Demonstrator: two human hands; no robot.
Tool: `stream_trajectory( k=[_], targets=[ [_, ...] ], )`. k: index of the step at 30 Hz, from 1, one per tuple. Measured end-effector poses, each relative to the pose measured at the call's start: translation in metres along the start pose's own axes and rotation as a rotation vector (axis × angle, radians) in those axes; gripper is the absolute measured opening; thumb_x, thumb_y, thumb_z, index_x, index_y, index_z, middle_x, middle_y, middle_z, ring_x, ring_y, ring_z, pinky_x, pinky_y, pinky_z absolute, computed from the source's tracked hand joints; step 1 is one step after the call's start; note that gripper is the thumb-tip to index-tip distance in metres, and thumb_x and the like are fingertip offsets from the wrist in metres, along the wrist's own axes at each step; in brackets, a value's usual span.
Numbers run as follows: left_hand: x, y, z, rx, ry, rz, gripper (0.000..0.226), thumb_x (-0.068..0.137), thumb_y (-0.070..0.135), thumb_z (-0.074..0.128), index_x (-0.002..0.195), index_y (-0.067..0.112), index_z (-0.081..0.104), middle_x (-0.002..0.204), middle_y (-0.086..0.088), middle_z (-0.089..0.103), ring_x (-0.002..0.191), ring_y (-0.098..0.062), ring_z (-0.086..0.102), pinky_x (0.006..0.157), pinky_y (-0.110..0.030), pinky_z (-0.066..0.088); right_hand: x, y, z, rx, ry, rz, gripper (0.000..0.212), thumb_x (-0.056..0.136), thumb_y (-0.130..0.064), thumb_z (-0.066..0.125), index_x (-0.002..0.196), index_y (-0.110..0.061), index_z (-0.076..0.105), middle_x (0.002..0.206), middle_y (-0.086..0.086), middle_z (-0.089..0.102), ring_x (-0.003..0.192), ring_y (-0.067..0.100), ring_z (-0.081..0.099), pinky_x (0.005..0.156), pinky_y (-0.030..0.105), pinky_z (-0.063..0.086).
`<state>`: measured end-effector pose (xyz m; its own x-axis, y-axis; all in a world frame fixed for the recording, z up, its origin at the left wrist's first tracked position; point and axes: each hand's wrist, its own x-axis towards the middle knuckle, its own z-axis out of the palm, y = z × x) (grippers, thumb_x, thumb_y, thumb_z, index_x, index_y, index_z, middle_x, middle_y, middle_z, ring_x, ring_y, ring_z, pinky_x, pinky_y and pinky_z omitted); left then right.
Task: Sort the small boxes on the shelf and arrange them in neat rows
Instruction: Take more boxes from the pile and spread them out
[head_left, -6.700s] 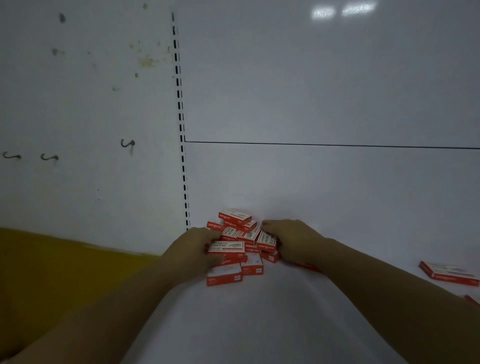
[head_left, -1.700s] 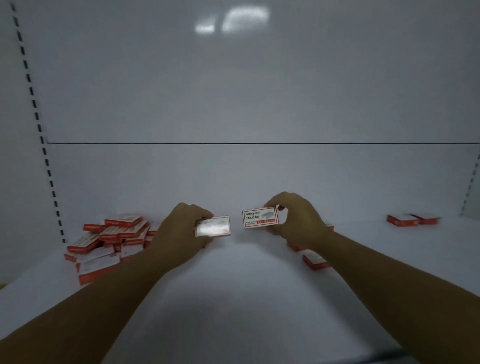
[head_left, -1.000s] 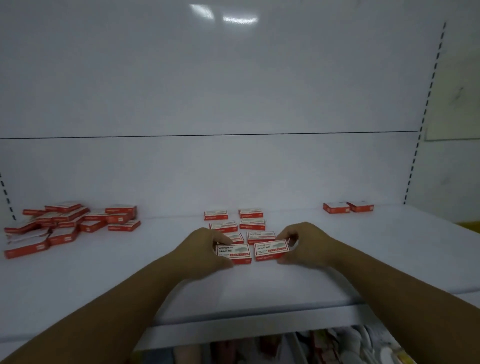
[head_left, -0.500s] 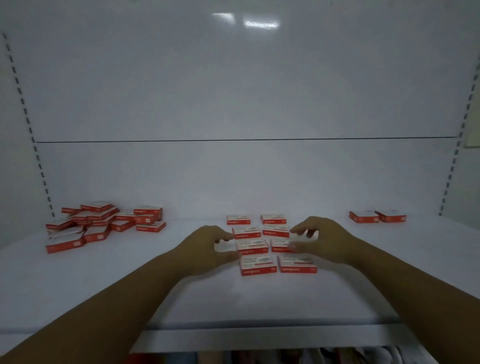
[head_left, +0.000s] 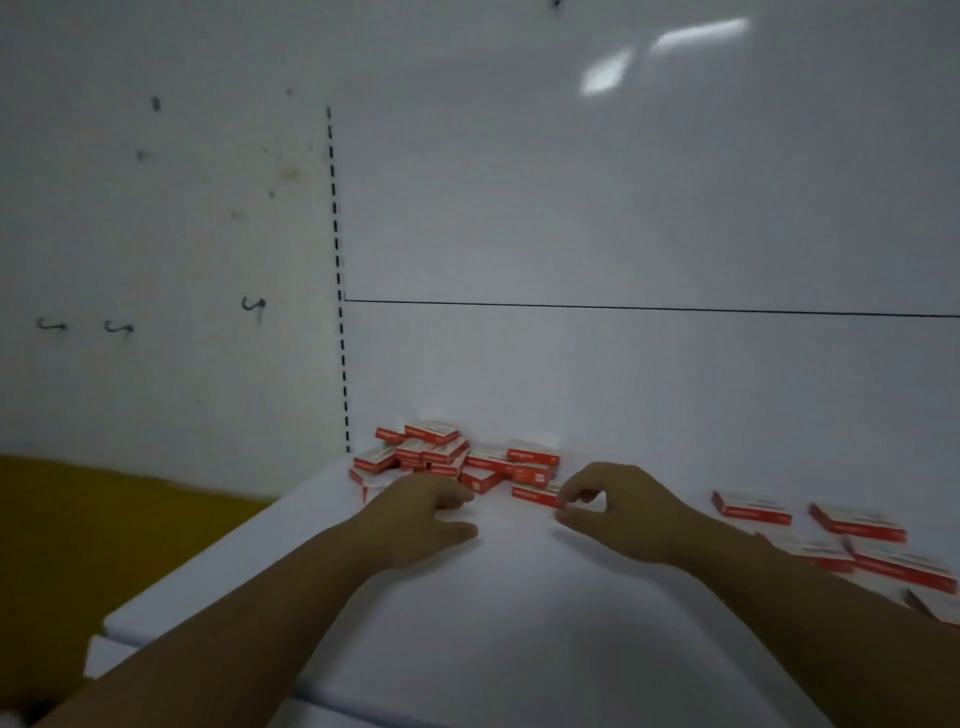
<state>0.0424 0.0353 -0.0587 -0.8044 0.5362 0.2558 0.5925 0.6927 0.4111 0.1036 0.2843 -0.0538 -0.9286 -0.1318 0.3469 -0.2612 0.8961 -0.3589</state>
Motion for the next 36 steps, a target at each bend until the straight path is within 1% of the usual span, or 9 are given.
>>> stream_trajectory(
  k=[3, 6, 11, 17, 20, 23, 28, 31, 36],
  targets=[
    [0.004, -0.041, -0.022, 0.018, 0.055, -0.036, 0.043, 0.077, 0.036, 0.07, 0.117, 0.027, 0.059, 0.105, 0.016, 0.054, 0.089, 0.003, 0.047, 0.063, 0.003, 0.03, 0.034, -0.025, 0.031, -0.018, -0.019, -0.028, 0.034, 0.084, -0.045, 0.06, 0.113, -0.027, 0.062, 0.105, -0.014, 0.056, 0.09, 0.001, 0.049, 0.078, 0.014, 0.036],
    [0.011, -0.077, -0.032, 0.008, 0.12, -0.086, 0.04, 0.075, 0.038, 0.071, 0.113, 0.029, 0.061, 0.098, 0.016, 0.05, 0.087, 0.0, 0.048, 0.072, -0.008, 0.035, 0.06, -0.039, 0.057, -0.001, -0.017, -0.018, 0.038, 0.084, -0.046, 0.059, 0.118, -0.029, 0.057, 0.114, -0.012, 0.056, 0.095, 0.002, 0.049, 0.085, 0.018, 0.039],
    [0.033, -0.118, -0.037, -0.02, 0.234, -0.185, 0.034, 0.078, 0.031, 0.069, 0.111, 0.026, 0.061, 0.109, 0.008, 0.06, 0.087, -0.003, 0.051, 0.072, -0.017, 0.037, 0.101, -0.054, 0.081, 0.014, 0.057, 0.004, 0.039, 0.083, -0.048, 0.058, 0.119, -0.032, 0.053, 0.114, -0.01, 0.054, 0.094, 0.004, 0.049, 0.083, 0.024, 0.042],
    [0.061, -0.134, -0.032, -0.088, 0.299, -0.29, 0.056, 0.077, 0.039, 0.069, 0.127, 0.023, 0.049, 0.126, 0.003, 0.051, 0.099, -0.008, 0.047, 0.074, -0.021, 0.039, 0.149, -0.058, 0.095, -0.012, 0.158, 0.079, 0.047, 0.086, -0.048, 0.053, 0.126, -0.026, 0.047, 0.12, -0.005, 0.052, 0.105, 0.01, 0.049, 0.089, 0.029, 0.043],
    [0.076, -0.134, -0.032, -0.137, 0.283, -0.318, 0.06, 0.076, 0.045, 0.068, 0.128, 0.025, 0.046, 0.129, 0.0, 0.049, 0.096, -0.009, 0.049, 0.067, -0.017, 0.04, 0.169, -0.057, 0.099, -0.043, 0.21, 0.108, 0.049, 0.086, -0.047, 0.053, 0.128, -0.022, 0.048, 0.122, -0.001, 0.053, 0.108, 0.015, 0.049, 0.093, 0.032, 0.04],
    [0.091, -0.132, -0.032, -0.194, 0.279, -0.311, 0.061, 0.072, 0.048, 0.069, 0.125, 0.027, 0.049, 0.119, 0.003, 0.055, 0.081, -0.004, 0.055, 0.056, -0.014, 0.04, 0.184, -0.057, 0.105, -0.036, 0.201, 0.149, 0.045, 0.084, -0.049, 0.054, 0.12, -0.022, 0.054, 0.114, 0.0, 0.057, 0.101, 0.015, 0.052, 0.09, 0.034, 0.046],
    [0.105, -0.132, -0.026, -0.288, 0.296, -0.308, 0.043, 0.065, 0.048, 0.075, 0.1, 0.032, 0.055, 0.077, 0.019, 0.061, 0.061, 0.006, 0.062, 0.056, -0.015, 0.05, 0.198, -0.054, 0.108, -0.043, 0.178, 0.175, 0.034, 0.08, -0.048, 0.057, 0.098, -0.02, 0.062, 0.094, -0.001, 0.059, 0.085, 0.013, 0.054, 0.076, 0.032, 0.05],
    [0.105, -0.133, -0.028, -0.319, 0.326, -0.332, 0.038, 0.063, 0.047, 0.078, 0.09, 0.035, 0.055, 0.077, 0.017, 0.063, 0.063, 0.003, 0.063, 0.054, -0.015, 0.05, 0.202, -0.052, 0.102, -0.014, 0.137, 0.163, 0.034, 0.078, -0.046, 0.063, 0.098, -0.019, 0.065, 0.092, -0.002, 0.061, 0.084, 0.013, 0.056, 0.071, 0.027, 0.048],
    [0.093, -0.132, -0.039, -0.329, 0.4, -0.265, 0.033, 0.064, 0.035, 0.081, 0.092, 0.031, 0.062, 0.08, 0.016, 0.065, 0.068, 0.003, 0.063, 0.053, -0.01, 0.048, 0.192, -0.046, 0.086, -0.093, 0.169, 0.015, 0.034, 0.081, -0.039, 0.062, 0.109, -0.02, 0.06, 0.105, 0.001, 0.054, 0.101, 0.017, 0.048, 0.082, 0.027, 0.039]
  ],
)
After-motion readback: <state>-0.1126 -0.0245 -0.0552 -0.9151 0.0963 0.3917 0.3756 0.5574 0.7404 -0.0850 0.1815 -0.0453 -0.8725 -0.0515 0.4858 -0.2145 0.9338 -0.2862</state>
